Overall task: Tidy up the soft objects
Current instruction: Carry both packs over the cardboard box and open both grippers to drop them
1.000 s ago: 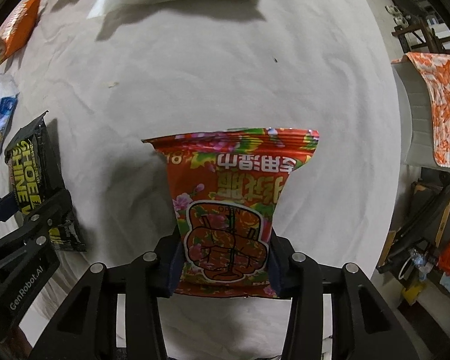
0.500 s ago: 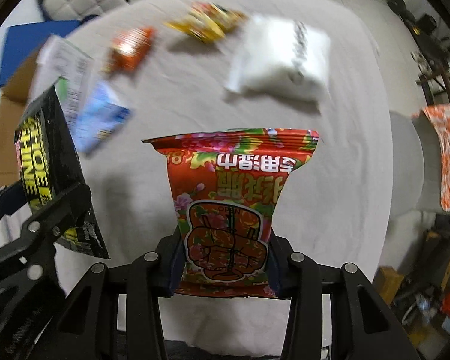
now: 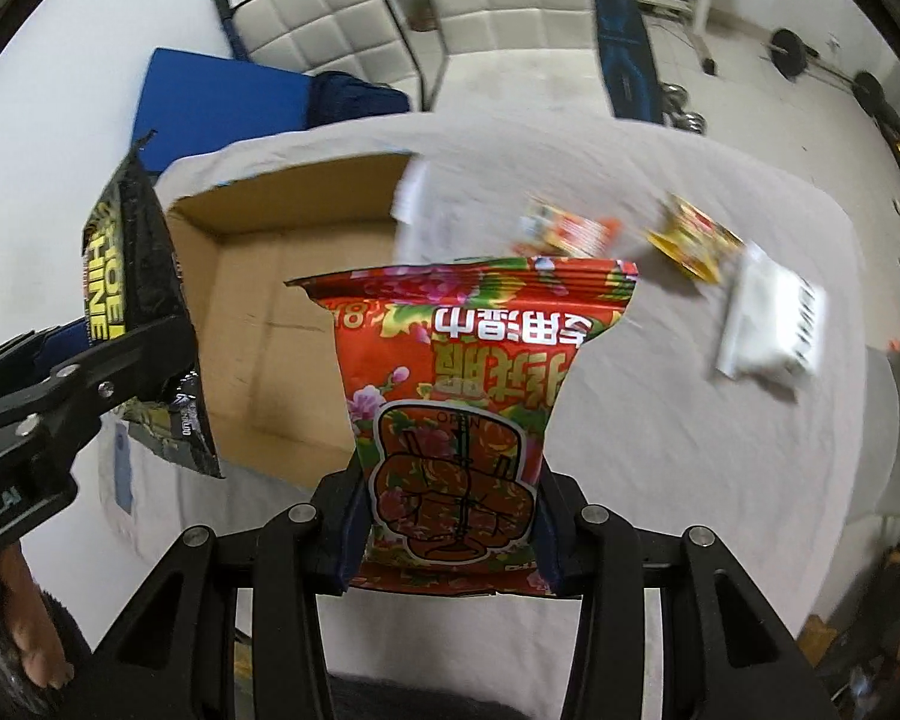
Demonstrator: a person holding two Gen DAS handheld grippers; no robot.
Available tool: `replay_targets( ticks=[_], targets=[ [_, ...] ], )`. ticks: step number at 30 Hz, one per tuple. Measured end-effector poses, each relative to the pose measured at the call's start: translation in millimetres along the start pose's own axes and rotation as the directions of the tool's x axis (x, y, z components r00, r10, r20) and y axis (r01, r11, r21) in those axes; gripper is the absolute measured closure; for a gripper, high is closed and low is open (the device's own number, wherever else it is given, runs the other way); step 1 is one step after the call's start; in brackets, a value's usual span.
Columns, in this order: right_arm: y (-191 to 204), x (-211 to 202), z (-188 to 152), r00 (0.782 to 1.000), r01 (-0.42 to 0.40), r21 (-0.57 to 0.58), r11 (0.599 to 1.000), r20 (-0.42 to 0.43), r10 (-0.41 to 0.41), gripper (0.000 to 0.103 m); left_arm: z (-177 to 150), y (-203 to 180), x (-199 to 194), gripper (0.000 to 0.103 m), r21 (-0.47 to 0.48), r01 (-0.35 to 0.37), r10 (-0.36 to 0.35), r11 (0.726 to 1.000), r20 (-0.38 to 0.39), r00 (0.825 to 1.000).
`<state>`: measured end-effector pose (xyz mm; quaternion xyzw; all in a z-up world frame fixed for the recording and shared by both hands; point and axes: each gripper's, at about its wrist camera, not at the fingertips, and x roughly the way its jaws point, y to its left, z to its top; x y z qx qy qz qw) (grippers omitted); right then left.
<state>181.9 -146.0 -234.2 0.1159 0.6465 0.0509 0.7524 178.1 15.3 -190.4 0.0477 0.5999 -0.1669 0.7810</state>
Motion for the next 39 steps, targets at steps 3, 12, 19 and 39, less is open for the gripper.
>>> replay_targets(
  ticks=[3, 12, 19, 39],
  targets=[
    [36.5, 13.8, 22.3, 1.0, -0.005, -0.026, 1.0, -0.003, 0.005, 0.057, 10.8, 36.6, 5.4, 0.054, 0.003, -0.012, 0.012, 1.0, -0.013, 1.0],
    [93.5, 102.7, 75.9, 0.997, -0.009, -0.057, 0.998, -0.083, 0.004, 0.057, 42.4, 112.3, 64.9, 0.053, -0.002, 0.066, -0.065, 0.998, -0.175, 0.982],
    [101.2, 154.1, 90.1, 0.987, 0.028, -0.075, 0.997, -0.156, -0.039, 0.056, 56.0, 141.7, 129.1, 0.053, -0.052, 0.178, -0.185, 0.983, -0.32, 0.929],
    [124.2, 182.8, 91.0, 0.964, 0.133, -0.031, 0.991, -0.227, -0.137, 0.041, 59.6, 156.8, 169.5, 0.047, -0.11, 0.139, -0.17, 0.984, -0.373, 0.912]
  ],
)
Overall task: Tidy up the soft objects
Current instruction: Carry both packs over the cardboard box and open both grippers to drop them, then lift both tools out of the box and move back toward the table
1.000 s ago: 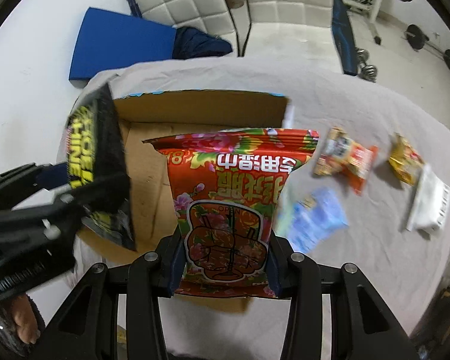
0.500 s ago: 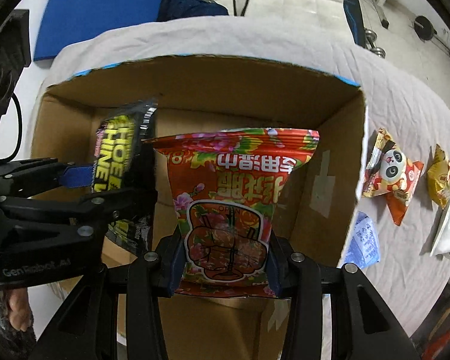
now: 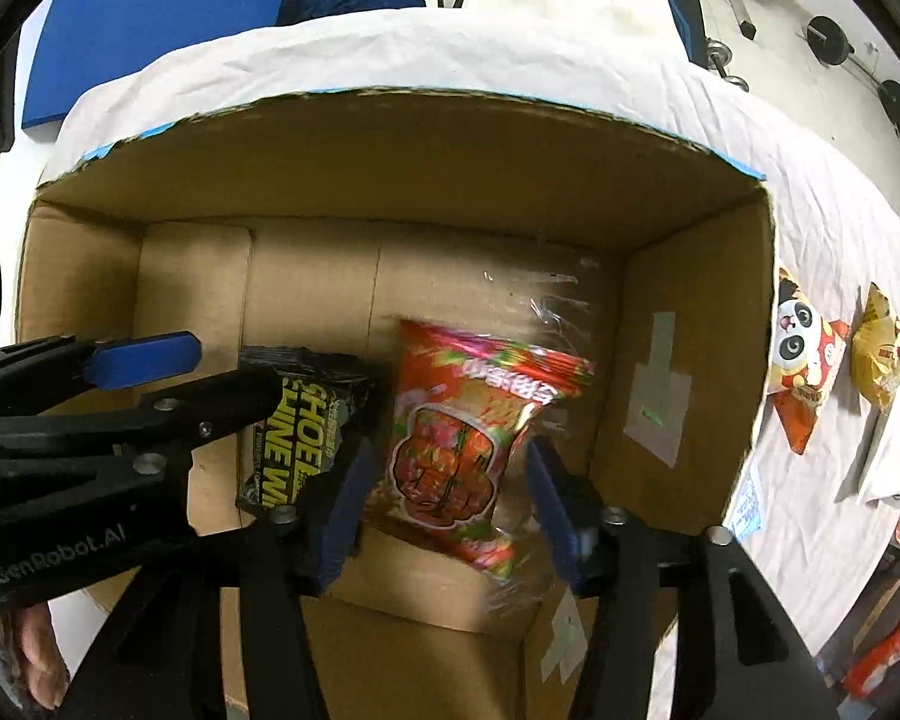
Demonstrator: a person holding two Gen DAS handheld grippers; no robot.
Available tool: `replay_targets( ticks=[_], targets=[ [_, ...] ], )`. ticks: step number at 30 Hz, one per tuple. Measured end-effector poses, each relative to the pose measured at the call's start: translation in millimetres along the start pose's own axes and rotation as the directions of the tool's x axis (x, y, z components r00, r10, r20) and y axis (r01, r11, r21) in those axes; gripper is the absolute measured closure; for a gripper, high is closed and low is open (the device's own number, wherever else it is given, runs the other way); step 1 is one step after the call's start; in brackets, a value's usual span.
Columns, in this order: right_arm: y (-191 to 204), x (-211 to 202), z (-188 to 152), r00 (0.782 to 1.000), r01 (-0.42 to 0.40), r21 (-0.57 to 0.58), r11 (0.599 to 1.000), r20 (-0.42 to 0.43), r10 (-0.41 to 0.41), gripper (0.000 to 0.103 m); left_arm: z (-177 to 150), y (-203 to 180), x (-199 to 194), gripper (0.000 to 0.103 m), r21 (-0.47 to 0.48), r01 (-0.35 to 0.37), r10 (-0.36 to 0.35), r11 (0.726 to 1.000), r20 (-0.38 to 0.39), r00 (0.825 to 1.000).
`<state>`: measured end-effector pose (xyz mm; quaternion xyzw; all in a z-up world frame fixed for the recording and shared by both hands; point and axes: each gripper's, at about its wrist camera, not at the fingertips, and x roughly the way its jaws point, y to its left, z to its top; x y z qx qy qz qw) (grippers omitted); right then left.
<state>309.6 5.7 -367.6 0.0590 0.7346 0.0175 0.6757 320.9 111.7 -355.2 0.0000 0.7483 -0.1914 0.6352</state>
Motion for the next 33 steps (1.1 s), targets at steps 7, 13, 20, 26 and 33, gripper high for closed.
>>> replay_targets(
  ticks=[7, 13, 20, 26, 33],
  targets=[
    [-0.7, -20.8, -16.4, 1.0, 0.008, 0.019, 1.0, 0.023, -0.008, 0.018, -25.0, 3.5, -15.1, 0.015, -0.041, -0.053, 0.056, 0.998, 0.084, 0.995],
    [-6.1, -31.6, -31.9, 0.998, 0.028, 0.031, 0.999, 0.062, -0.029, 0.005, -48.9, 2.2, -36.7, 0.002, -0.047, -0.15, 0.156, 0.988, 0.189, 0.97],
    [0.7, -49.9, -59.8, 0.994, 0.024, 0.044, 0.999, 0.107, -0.028, 0.0, -83.0, -5.7, -70.0, 0.002, -0.042, -0.183, 0.188, 0.982, 0.294, 0.937],
    [5.3, -71.6, -88.6, 0.987, 0.005, 0.068, 0.998, 0.161, -0.016, 0.0, -107.4, -22.3, -98.8, 0.002, -0.048, -0.243, 0.243, 0.969, 0.374, 0.895],
    [4.8, -112.5, -125.6, 0.968, -0.005, 0.083, 0.997, 0.25, -0.016, 0.0, -143.2, -31.5, -125.6, 0.002, -0.056, -0.262, 0.26, 0.963, 0.432, 0.864]
  ],
)
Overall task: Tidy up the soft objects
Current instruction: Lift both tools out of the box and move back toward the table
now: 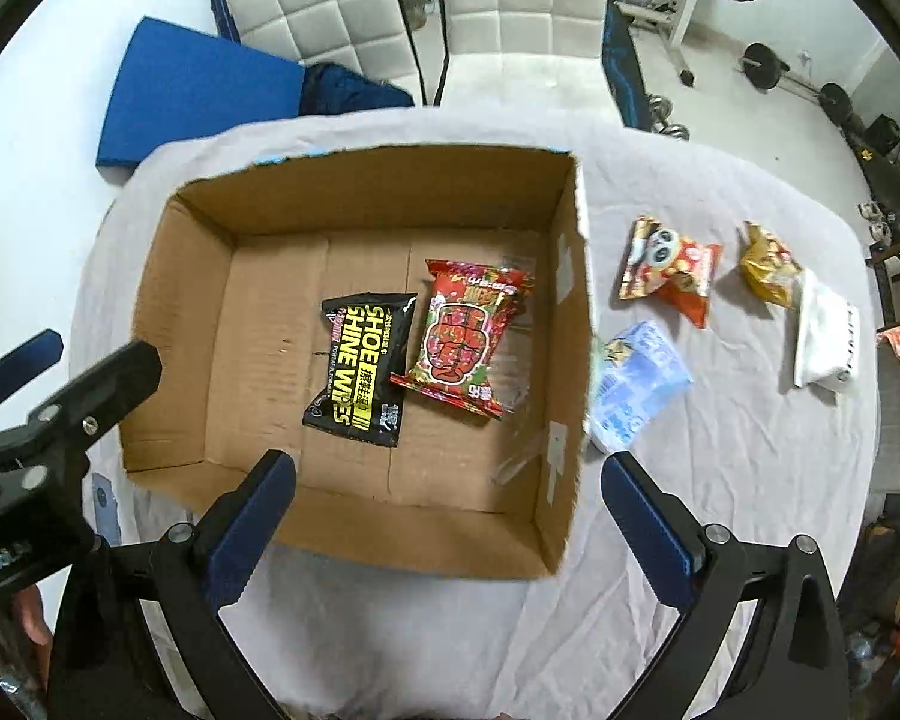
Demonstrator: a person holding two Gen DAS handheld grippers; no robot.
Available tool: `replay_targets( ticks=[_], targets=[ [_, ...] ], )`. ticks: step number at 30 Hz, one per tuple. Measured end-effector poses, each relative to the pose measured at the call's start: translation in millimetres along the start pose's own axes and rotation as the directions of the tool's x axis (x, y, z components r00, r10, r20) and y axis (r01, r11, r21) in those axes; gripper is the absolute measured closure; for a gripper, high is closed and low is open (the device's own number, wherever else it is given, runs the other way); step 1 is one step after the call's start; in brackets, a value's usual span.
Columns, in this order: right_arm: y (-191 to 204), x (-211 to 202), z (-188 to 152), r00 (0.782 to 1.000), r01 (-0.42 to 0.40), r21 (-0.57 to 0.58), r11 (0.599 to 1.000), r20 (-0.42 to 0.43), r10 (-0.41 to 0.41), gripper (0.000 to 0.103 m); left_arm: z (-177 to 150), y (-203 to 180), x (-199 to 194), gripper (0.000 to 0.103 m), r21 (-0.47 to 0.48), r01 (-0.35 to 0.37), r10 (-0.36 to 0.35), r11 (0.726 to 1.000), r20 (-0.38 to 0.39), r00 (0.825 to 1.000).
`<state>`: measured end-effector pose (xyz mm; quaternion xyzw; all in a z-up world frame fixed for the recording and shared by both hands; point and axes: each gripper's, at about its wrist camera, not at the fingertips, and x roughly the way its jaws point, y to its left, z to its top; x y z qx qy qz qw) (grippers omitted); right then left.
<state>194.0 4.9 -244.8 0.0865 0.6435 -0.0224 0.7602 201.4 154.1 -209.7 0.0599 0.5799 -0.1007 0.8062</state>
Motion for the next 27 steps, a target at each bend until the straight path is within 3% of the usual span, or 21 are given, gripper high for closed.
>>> replay_targets(
  ticks=[10, 16, 22, 27],
  targets=[
    [-15.2, -42.5, -20.2, 0.997, -0.051, 0.005, 0.999, 0.053, 0.05, 0.0, -21.4, -3.1, -42.9, 0.002, -0.054, 0.016, -0.014, 0.998, 0.039, 0.999],
    [-51.6, -52.9, -25.1, 0.995, -0.09, 0.026, 0.996, 0.052, 0.088, 0.0, -23.0, -28.0, -60.4, 0.002, -0.045, 0.0, 0.002, 0.999, 0.055, 0.999],
    [-151.1, -63.8, -21.1, 0.995, -0.093, 0.14, 0.986, 0.056, 0.086, 0.0, -5.7, -85.5, -67.9, 0.002, -0.002, 0.035, -0.035, 0.999, 0.051, 0.998],
    [-265.9, -58.9, -11.0, 0.999, -0.013, 0.269, 0.963, 0.045, 0.001, 0.0, 20.5, -167.9, -48.3, 0.002, 0.061, 0.098, -0.099, 0.993, 0.013, 0.995]
  ],
)
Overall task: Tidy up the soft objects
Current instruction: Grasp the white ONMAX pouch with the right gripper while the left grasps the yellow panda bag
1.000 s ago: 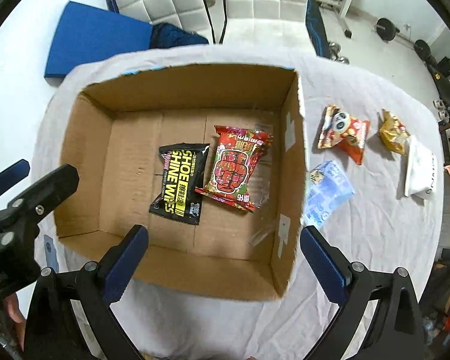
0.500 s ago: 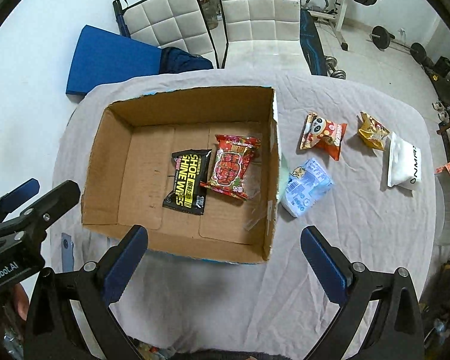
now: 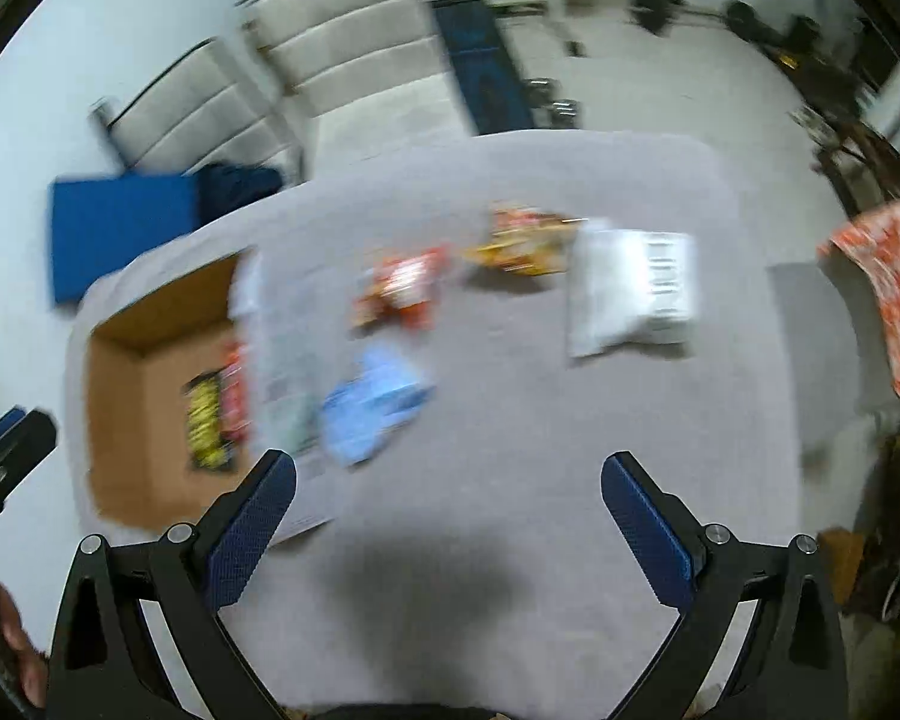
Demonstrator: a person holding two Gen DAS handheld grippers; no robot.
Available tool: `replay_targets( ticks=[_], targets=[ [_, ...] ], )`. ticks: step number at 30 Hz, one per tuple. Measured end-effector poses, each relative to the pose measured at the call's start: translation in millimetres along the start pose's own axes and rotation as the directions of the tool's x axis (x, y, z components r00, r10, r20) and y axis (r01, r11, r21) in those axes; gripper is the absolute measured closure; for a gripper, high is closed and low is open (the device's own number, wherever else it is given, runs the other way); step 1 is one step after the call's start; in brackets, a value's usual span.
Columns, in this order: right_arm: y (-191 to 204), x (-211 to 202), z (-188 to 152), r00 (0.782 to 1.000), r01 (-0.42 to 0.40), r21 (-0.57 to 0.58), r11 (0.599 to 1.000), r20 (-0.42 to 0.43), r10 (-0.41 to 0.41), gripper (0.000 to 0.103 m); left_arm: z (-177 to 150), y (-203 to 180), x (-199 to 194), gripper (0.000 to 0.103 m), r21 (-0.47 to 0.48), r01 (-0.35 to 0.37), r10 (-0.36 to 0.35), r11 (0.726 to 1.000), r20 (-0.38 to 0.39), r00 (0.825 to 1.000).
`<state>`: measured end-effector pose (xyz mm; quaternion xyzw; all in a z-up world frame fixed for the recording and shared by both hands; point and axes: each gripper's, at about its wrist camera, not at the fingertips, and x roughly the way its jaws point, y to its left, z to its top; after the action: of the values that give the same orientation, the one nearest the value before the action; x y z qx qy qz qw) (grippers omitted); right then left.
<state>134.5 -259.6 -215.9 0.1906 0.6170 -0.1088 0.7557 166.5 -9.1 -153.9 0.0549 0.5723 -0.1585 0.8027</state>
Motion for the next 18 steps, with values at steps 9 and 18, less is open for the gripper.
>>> replay_targets(
  ticks=[9, 18],
  targets=[
    [-129.2, 69.5, 82.4, 0.993, 0.077, 0.131, 0.988, -0.094, -0.066, 0.0, 60.9, -133.3, 116.4, 0.002, 0.098, 0.057, -0.041, 0.994, -0.159, 0.986],
    [-137.8, 173.0, 127.8, 0.967, 0.086, 0.118, 0.989, -0.251, -0.054, 0.0, 76.4, -164.0, 217.4, 0.002, 0.097, 0.017, 0.013, 0.995, -0.306, 0.952]
  ],
)
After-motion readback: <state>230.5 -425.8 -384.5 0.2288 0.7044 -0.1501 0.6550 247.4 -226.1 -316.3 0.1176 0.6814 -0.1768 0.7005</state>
